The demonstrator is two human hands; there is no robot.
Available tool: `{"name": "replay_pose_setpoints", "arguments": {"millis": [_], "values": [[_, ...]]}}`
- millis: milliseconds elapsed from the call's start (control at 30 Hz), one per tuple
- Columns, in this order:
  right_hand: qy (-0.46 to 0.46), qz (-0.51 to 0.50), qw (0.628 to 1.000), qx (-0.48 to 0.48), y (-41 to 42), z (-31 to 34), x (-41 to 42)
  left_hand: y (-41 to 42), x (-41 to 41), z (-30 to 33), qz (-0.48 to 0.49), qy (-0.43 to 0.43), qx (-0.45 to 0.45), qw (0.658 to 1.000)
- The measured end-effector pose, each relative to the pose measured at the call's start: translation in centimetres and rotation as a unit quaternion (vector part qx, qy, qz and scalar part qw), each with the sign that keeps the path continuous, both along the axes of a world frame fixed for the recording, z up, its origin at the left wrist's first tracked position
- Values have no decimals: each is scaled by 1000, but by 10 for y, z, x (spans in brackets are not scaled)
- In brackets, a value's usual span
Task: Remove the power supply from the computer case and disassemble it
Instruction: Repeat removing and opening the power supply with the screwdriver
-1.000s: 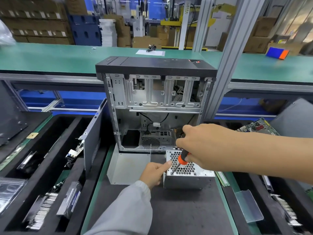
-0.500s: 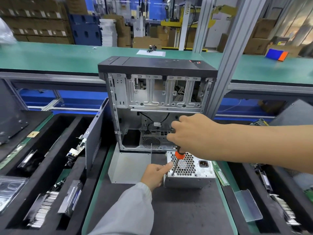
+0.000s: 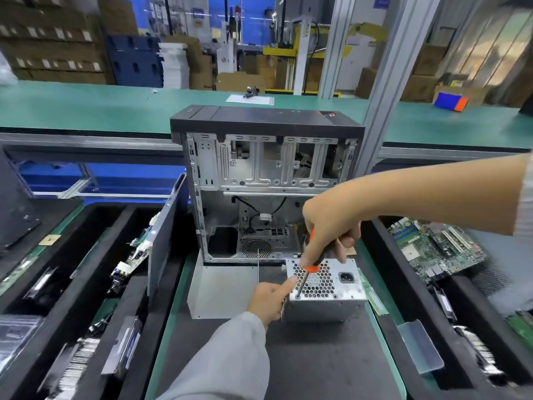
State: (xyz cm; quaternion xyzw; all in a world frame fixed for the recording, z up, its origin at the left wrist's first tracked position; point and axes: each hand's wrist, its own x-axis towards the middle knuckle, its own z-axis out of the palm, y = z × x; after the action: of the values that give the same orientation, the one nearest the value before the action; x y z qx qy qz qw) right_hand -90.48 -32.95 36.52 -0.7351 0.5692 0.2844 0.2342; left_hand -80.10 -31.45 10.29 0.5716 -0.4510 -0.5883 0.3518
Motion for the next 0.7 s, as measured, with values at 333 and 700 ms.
{"name": "replay_pose_setpoints", "arguments": {"millis": [333, 700], "values": [[201, 283, 933, -99, 19, -13, 9, 1, 2, 3, -18, -9, 0, 1000], [194, 579, 710, -351, 33, -22, -4, -2, 1, 3, -23, -1, -12, 1000]]}}
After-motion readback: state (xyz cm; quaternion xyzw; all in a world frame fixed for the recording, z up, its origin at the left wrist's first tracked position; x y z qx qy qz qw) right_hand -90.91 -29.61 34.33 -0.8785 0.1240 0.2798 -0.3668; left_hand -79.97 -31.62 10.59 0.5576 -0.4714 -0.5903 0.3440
